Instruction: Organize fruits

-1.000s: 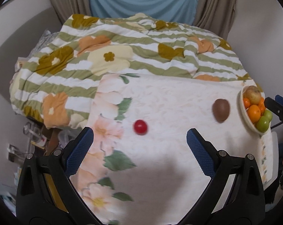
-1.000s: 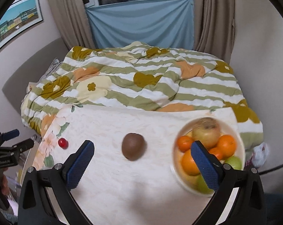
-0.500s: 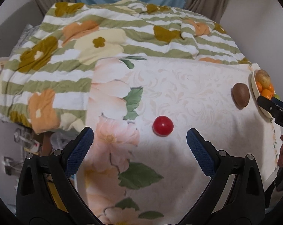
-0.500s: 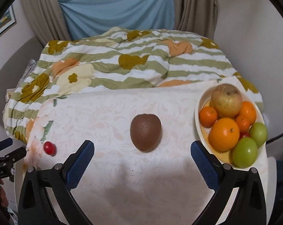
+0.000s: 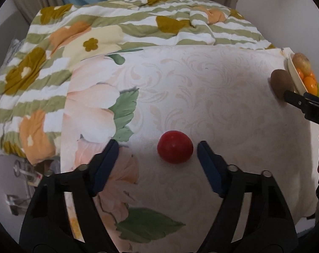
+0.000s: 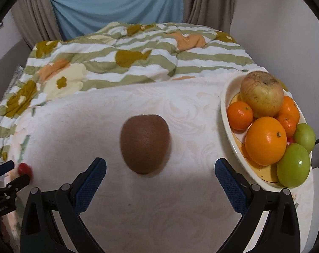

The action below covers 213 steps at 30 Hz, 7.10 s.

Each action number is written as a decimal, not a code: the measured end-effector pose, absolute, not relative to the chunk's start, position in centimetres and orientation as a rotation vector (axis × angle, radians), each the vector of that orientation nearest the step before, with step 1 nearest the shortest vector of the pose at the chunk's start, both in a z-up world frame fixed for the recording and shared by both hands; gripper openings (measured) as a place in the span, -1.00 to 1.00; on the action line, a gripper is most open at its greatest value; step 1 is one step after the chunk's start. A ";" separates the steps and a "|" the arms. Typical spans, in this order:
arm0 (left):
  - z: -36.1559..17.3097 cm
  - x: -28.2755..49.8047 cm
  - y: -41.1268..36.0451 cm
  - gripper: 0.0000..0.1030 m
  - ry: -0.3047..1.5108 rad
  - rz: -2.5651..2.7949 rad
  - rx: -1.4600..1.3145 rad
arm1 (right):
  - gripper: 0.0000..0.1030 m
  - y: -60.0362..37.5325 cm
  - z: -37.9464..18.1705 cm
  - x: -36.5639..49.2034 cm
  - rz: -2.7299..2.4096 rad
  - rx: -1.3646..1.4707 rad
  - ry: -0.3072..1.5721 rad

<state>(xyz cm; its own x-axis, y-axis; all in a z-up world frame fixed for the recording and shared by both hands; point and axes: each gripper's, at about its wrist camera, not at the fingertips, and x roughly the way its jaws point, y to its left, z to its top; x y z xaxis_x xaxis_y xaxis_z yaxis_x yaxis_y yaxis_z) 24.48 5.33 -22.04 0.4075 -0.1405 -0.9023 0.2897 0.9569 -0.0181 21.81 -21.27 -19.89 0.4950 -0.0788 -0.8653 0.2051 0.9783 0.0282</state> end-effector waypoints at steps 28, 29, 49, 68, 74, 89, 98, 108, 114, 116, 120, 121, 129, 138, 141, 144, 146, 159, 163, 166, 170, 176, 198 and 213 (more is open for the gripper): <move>-22.3 24.7 3.9 -0.21 1.108 -0.336 0.208 | 0.26 -21.2 -21.4 24.4 -0.138 0.143 1.025; -22.3 24.7 3.9 -0.21 1.108 -0.336 0.207 | 0.19 -21.1 -21.4 24.5 -0.132 0.141 1.021; -18.8 23.8 5.5 -0.21 1.053 -0.307 0.128 | -0.02 -21.1 -17.5 22.6 -0.131 0.157 0.941; -10.8 22.8 -2.1 -0.21 0.898 -0.447 0.173 | -0.02 -26.8 -9.9 15.8 -0.218 0.198 0.861; -9.0 22.0 -7.6 -0.21 0.868 -0.459 0.154 | -0.02 -30.8 -8.9 14.6 -0.188 0.194 0.853; -9.3 21.0 -24.1 -0.21 0.854 -0.538 0.121 | -0.02 -41.1 -9.2 14.2 -0.101 0.156 0.845; -12.5 21.9 -30.1 -0.21 0.905 -0.571 0.127 | -0.02 -45.3 -10.7 14.3 -0.089 0.157 0.856; -15.2 22.9 -32.7 -0.21 0.936 -0.574 0.138 | -0.02 -47.2 -12.3 14.6 -0.076 0.176 0.881; -15.2 23.2 -33.0 -0.19 0.930 -0.557 0.134 | -0.02 -47.8 -12.4 14.6 -0.081 0.184 0.879; -15.2 23.3 -33.0 0.00 0.935 -0.552 0.141 | -0.02 -47.8 -12.4 14.6 -0.083 0.185 0.877; -14.2 22.8 -31.9 1.00 0.886 -0.535 0.121 | -0.02 -47.8 -12.2 14.6 -0.087 0.186 0.869; -13.8 22.6 -31.6 1.00 0.874 -0.533 0.109 | -0.02 -47.8 -12.1 14.6 -0.087 0.185 0.868; -11.7 22.3 -27.8 1.00 0.863 -0.426 0.114 | -0.02 -46.9 -11.6 15.2 -0.048 0.182 0.858; -10.7 20.8 -22.2 1.00 0.880 -0.286 0.100 | -0.02 -44.1 -13.1 16.8 0.045 0.186 0.861; -10.8 20.2 -20.7 1.00 0.886 -0.236 0.097 | -0.02 -43.5 -14.0 17.1 0.066 0.186 0.846; -10.8 19.6 -19.7 1.00 0.887 -0.211 0.085 | -0.02 -43.1 -14.8 17.4 0.071 0.174 0.845; -11.1 19.2 -19.0 1.00 0.893 -0.200 0.068 | -0.02 -42.9 -15.2 17.4 0.077 0.167 0.843; -12.0 17.6 -17.7 1.00 0.918 -0.187 0.048 | 0.69 -42.2 -14.8 16.7 0.056 0.118 0.776; -12.0 17.5 -17.3 1.00 0.916 -0.194 0.046 | 0.99 -41.9 -14.8 16.4 0.040 0.101 0.764; -11.9 17.4 -16.9 1.00 0.914 -0.194 0.045 | 0.99 -41.5 -14.7 16.3 0.029 0.080 0.769; -10.6 17.0 -15.9 1.00 0.896 -0.198 0.040 | 0.99 -40.7 -13.0 15.4 0.023 0.065 0.748; -7.0 15.4 -14.0 1.00 0.849 -0.202 0.072 | 0.99 -38.6 -8.9 13.0 0.005 0.051 0.714; 0.4 6.1 -3.9 1.00 0.685 -0.165 0.037 | 0.99 -28.0 -0.5 3.8 -0.074 0.054 0.664; 1.1 4.5 -2.3 1.00 0.643 -0.162 0.049 | 0.99 -26.2 0.0 2.7 -0.080 0.056 0.643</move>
